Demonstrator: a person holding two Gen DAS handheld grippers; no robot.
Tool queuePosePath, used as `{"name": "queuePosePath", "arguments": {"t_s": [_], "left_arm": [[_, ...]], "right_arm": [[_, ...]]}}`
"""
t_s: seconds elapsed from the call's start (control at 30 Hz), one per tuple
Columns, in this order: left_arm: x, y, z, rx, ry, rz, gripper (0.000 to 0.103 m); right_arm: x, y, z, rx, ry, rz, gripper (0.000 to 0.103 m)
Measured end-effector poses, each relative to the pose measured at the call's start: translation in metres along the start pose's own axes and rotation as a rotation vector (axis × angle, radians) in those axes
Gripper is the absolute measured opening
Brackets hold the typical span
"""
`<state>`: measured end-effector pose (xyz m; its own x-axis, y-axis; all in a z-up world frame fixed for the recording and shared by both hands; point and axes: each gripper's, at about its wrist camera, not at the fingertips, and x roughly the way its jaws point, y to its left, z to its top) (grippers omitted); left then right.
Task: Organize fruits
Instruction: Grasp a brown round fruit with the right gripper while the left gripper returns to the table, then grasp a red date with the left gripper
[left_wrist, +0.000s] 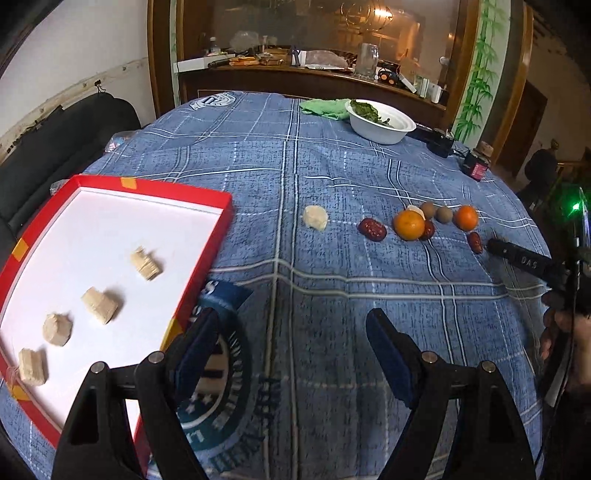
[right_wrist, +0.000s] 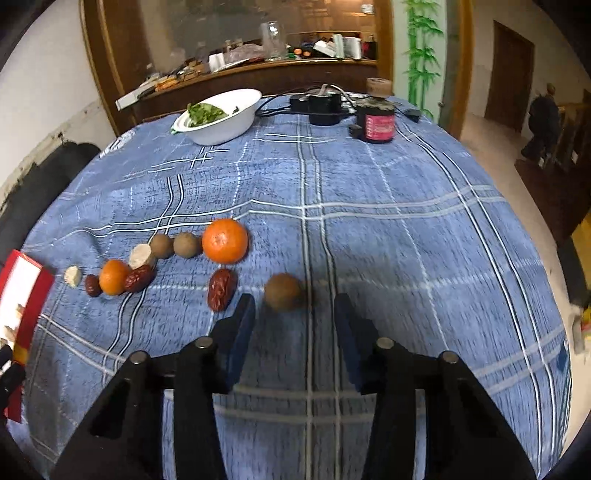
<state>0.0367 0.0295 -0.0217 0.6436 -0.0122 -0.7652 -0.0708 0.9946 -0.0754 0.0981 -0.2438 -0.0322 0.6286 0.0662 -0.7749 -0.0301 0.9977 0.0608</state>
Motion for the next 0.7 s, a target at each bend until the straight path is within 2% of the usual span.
{"name": "queuePosePath", "arguments": {"t_s": [0.03,0.07,0.1,0.23,0.43,0.57,0.67,0.7], "left_arm": [[0.002,-0.002,0.002,0.004,-0.003,0.001,0.081],[0.005,-0.004,0.005,0.010,-0.007,0.009,0.081],[0.008,-0.006,0.007,0.011,-0.007,0.016,0.081],[0.025,-0.021,0.022,0.004,0.014,0.001,0.080],[0.055,-0.059,0.046,0.055,0.012,-0.055,0.080],[0.076,-0.067,0.051,0.073,0.050,-0.057,0.065],[0.086,-0.067,0.053,0.077,0.044,-0.039,0.059],[0.088,-0.066,0.053,0.078,0.037,-0.038,0.050]], "right_arm": [[0.005,0.002,0.001,-0.013,0.003,-0.010,0.045],[0.008,0.003,0.001,-0.016,0.007,-0.009,0.041],[0.011,0.003,0.001,-0.018,0.018,0.002,0.023],[0.011,0.003,-0.001,-0.026,0.019,0.023,0.024],[0.011,-0.005,0.000,0.019,0.016,0.087,0.024],[0.010,-0.004,0.001,0.022,0.011,0.100,0.024],[0.010,-0.005,0.001,0.027,0.010,0.106,0.024],[0.010,-0.005,0.001,0.027,0.009,0.108,0.024]]}}
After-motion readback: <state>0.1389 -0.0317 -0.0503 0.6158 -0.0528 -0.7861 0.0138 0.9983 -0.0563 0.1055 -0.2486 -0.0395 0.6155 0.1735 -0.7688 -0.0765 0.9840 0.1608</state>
